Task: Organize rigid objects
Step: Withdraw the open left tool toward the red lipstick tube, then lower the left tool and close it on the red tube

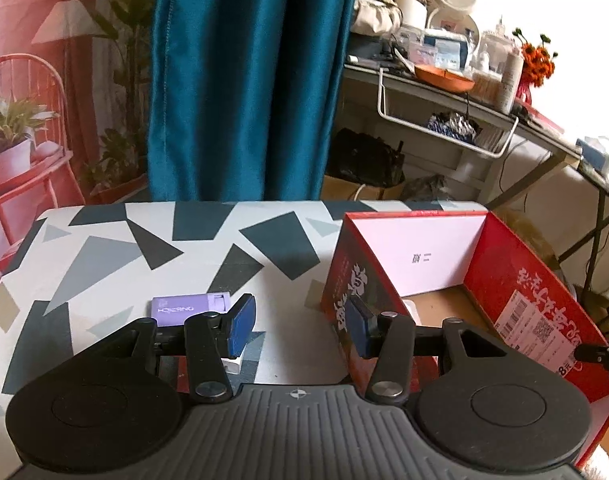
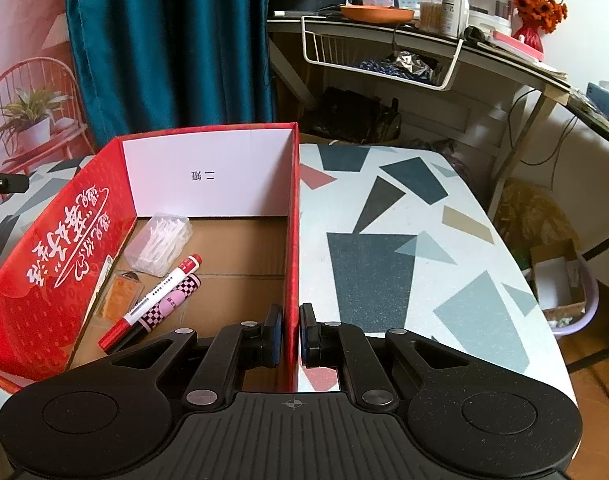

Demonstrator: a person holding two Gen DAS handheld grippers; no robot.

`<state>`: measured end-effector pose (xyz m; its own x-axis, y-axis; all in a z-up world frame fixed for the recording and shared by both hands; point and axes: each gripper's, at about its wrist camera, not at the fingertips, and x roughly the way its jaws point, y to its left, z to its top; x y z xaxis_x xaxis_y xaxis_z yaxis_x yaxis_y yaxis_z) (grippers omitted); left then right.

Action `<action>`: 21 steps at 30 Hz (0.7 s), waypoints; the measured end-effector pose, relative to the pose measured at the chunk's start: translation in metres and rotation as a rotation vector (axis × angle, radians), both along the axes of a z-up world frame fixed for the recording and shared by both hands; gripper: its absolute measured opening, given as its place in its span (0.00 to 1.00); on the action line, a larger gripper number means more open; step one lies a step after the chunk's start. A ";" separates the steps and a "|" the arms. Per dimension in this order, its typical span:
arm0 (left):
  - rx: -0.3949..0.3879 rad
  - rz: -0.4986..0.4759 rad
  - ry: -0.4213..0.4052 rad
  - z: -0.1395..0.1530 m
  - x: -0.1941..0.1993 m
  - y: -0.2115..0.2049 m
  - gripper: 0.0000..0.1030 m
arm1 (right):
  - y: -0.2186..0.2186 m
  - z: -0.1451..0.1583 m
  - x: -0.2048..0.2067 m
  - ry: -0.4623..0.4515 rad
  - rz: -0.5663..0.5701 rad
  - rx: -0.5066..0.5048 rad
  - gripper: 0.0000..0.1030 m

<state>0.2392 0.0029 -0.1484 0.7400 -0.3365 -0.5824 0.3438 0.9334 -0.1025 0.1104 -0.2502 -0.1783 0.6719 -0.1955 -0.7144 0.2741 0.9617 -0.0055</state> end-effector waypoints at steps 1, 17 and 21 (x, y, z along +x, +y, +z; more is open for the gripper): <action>-0.008 0.008 0.000 0.000 -0.002 0.002 0.50 | -0.001 0.000 0.000 -0.003 -0.001 0.004 0.08; -0.009 0.207 0.046 -0.010 -0.012 0.075 0.50 | -0.003 -0.002 -0.002 -0.027 -0.009 0.027 0.08; -0.014 0.230 0.096 -0.027 -0.009 0.080 0.50 | -0.004 -0.003 -0.004 -0.034 -0.018 0.033 0.08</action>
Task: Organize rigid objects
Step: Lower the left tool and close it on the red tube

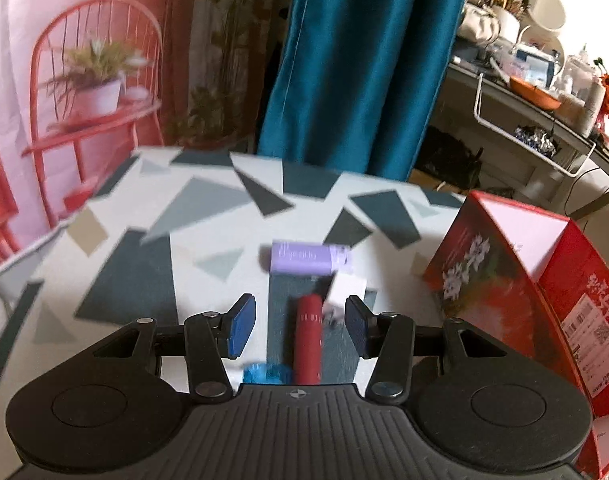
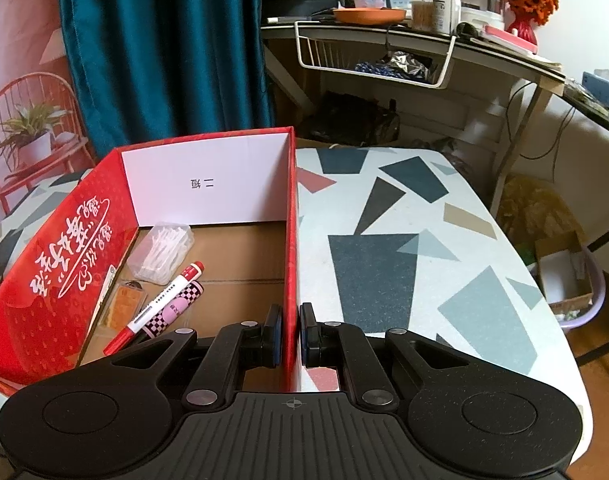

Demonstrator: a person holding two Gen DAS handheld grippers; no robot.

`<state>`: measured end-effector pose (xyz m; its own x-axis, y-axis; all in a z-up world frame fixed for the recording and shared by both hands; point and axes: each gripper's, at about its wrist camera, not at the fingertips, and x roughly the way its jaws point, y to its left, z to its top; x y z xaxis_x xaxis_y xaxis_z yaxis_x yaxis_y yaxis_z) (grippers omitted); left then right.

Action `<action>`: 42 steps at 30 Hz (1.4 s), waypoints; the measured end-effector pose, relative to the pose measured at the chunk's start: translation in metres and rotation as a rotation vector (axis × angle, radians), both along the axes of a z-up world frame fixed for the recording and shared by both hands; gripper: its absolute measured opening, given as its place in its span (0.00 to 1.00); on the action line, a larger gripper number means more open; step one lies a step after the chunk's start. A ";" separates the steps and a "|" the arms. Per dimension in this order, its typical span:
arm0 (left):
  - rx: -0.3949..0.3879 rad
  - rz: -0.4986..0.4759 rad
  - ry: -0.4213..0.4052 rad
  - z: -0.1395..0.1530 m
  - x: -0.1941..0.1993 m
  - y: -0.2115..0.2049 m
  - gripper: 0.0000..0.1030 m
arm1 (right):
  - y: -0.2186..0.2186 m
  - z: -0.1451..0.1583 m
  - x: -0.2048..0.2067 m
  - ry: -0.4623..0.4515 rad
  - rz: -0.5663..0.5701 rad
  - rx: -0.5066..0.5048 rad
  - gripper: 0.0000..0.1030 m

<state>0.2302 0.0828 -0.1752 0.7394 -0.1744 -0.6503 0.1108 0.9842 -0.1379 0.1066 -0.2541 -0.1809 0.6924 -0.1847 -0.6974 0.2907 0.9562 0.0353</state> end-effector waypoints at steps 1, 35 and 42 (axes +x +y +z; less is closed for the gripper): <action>-0.003 0.000 0.008 -0.004 0.001 0.000 0.50 | 0.000 0.000 -0.001 -0.003 -0.002 0.000 0.08; 0.050 -0.068 0.143 -0.070 0.013 -0.031 0.23 | 0.003 0.001 0.003 0.014 -0.002 -0.009 0.08; 0.073 -0.066 0.151 -0.072 0.023 -0.034 0.24 | 0.002 0.001 0.003 0.015 0.001 -0.007 0.08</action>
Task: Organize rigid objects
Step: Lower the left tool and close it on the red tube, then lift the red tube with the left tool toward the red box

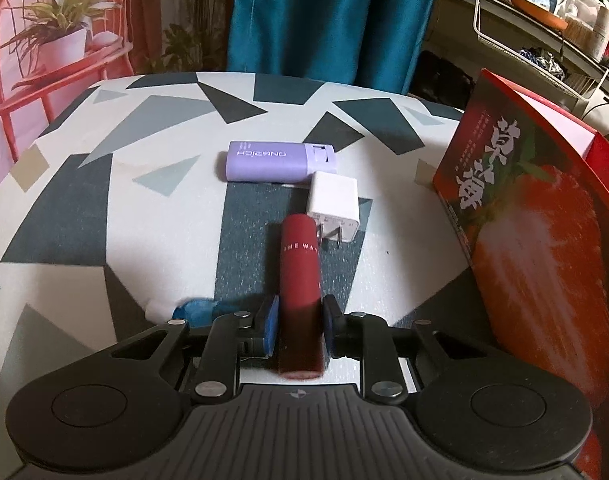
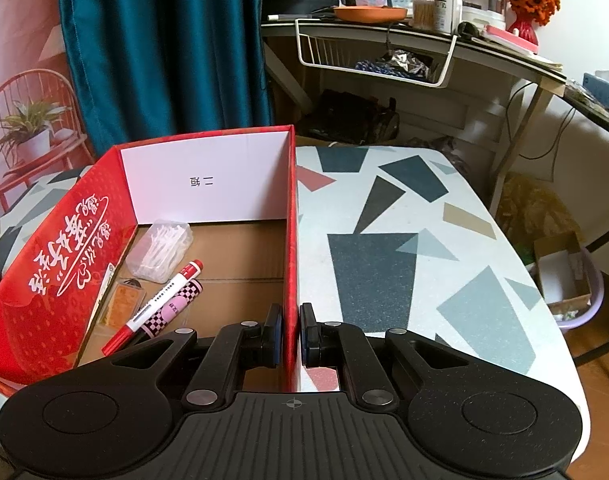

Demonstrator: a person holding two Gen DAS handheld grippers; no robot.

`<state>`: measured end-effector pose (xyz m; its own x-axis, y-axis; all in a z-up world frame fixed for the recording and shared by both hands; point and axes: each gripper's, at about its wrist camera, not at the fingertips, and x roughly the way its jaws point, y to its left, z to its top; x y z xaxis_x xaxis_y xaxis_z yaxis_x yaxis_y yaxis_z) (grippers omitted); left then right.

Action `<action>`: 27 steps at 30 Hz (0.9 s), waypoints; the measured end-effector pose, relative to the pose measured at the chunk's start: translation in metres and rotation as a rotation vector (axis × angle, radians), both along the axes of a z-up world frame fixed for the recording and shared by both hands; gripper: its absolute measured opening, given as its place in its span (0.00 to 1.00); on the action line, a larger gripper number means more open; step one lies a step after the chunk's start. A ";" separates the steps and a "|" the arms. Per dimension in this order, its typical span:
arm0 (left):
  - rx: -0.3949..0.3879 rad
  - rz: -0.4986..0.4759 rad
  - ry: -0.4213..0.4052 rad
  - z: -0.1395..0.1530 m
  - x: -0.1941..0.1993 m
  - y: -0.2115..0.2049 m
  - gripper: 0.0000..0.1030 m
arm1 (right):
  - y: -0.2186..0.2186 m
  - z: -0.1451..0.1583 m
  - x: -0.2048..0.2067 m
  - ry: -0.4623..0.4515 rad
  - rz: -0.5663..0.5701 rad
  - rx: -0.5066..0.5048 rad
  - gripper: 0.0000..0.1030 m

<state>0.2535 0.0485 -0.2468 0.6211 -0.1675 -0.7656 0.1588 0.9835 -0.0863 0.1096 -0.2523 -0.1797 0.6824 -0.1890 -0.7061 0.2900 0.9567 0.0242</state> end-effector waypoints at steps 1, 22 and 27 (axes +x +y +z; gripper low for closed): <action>0.004 0.000 -0.002 0.000 0.002 0.000 0.24 | 0.000 0.000 0.000 0.001 0.001 -0.001 0.08; -0.029 0.007 -0.042 0.004 -0.012 -0.003 0.23 | 0.001 0.000 0.001 0.008 0.004 -0.008 0.08; -0.066 -0.008 -0.067 0.016 -0.016 -0.003 0.23 | 0.001 -0.001 0.000 0.004 0.005 -0.002 0.08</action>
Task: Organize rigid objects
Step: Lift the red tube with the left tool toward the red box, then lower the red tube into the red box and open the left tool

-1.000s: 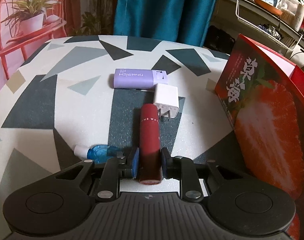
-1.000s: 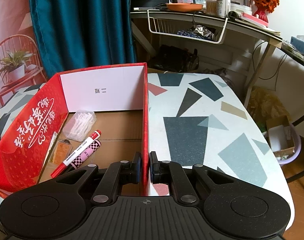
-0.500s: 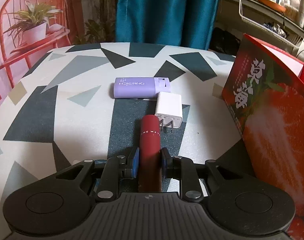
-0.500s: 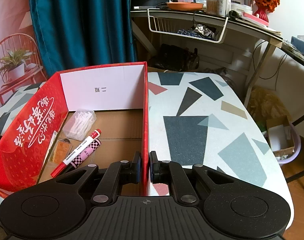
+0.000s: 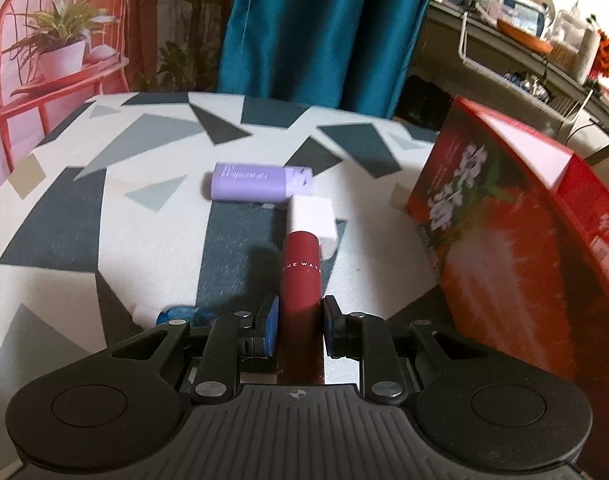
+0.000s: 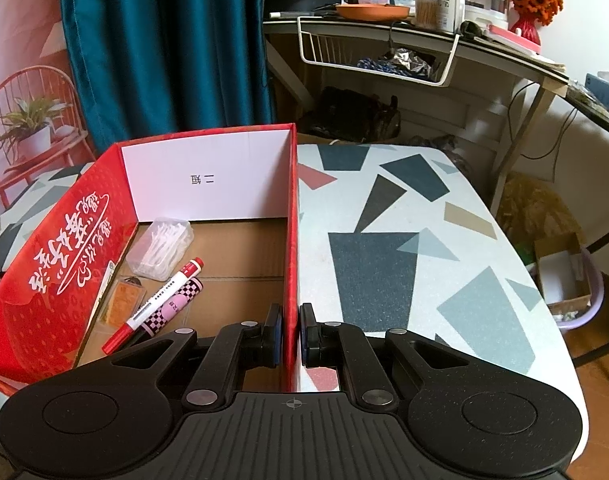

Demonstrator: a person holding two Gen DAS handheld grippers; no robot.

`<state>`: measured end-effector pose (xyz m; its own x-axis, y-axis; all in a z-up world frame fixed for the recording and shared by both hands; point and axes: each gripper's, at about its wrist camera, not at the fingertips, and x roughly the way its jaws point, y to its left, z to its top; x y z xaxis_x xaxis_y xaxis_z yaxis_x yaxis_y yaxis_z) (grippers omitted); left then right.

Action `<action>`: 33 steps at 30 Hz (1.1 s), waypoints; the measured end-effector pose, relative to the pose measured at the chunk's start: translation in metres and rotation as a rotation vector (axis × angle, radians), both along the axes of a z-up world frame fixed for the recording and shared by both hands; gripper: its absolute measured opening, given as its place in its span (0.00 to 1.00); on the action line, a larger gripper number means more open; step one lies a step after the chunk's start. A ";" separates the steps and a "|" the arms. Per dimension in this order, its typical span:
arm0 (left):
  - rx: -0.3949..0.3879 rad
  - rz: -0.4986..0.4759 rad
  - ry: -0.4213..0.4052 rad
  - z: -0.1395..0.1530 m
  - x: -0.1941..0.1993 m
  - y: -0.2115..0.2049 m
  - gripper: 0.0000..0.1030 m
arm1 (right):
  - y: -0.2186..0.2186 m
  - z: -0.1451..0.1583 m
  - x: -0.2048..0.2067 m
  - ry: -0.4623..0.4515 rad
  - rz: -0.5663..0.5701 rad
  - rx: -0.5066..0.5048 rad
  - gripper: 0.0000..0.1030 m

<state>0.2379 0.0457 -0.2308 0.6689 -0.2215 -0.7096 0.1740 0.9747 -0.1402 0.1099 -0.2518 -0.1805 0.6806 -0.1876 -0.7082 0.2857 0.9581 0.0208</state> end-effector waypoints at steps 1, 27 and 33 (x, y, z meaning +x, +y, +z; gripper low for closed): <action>-0.006 -0.002 -0.009 0.004 -0.001 0.000 0.23 | 0.000 0.000 0.000 -0.002 0.000 0.001 0.08; -0.005 -0.444 -0.183 0.072 0.003 -0.119 0.23 | -0.002 0.001 -0.001 -0.007 0.007 0.003 0.08; 0.041 -0.503 -0.151 0.060 0.013 -0.144 0.23 | -0.004 0.001 0.000 -0.006 0.016 0.006 0.08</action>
<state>0.2504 -0.0981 -0.1705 0.5825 -0.5156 -0.6283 0.6375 0.7694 -0.0404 0.1098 -0.2553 -0.1796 0.6876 -0.1720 -0.7054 0.2700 0.9624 0.0285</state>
